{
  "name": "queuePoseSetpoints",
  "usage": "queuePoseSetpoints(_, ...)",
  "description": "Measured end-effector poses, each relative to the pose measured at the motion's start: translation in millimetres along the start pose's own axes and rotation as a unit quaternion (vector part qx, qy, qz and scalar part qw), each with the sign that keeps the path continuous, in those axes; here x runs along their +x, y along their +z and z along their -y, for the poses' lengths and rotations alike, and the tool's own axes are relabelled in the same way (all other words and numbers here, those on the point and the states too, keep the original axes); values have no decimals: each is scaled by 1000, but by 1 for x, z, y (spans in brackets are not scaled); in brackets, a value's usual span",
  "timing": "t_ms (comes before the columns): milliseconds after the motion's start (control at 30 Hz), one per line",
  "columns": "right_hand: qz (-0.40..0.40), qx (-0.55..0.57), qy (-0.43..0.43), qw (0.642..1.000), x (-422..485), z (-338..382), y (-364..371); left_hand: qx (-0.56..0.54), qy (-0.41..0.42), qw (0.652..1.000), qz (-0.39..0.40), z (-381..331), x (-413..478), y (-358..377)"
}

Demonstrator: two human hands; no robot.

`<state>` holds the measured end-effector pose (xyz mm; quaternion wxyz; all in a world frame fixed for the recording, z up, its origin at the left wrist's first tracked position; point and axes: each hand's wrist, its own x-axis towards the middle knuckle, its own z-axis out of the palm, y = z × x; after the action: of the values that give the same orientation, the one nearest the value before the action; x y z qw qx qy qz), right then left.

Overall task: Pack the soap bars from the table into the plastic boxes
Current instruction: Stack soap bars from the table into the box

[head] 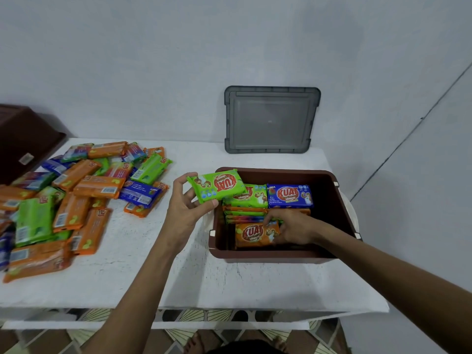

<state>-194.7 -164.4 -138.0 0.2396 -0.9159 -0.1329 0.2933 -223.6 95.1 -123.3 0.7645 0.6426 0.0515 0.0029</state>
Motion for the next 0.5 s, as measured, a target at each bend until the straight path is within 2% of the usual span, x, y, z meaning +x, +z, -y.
queuePoseSetpoints(200, 35, -24, -24, 999, 11, -1, 5, -2, -3, 1000, 10, 1, 1, -1)
queuePoseSetpoints(500, 23, -69, -43, 996, 22, 9, 7, 8, -1, 1000, 6, 2, 1, -1)
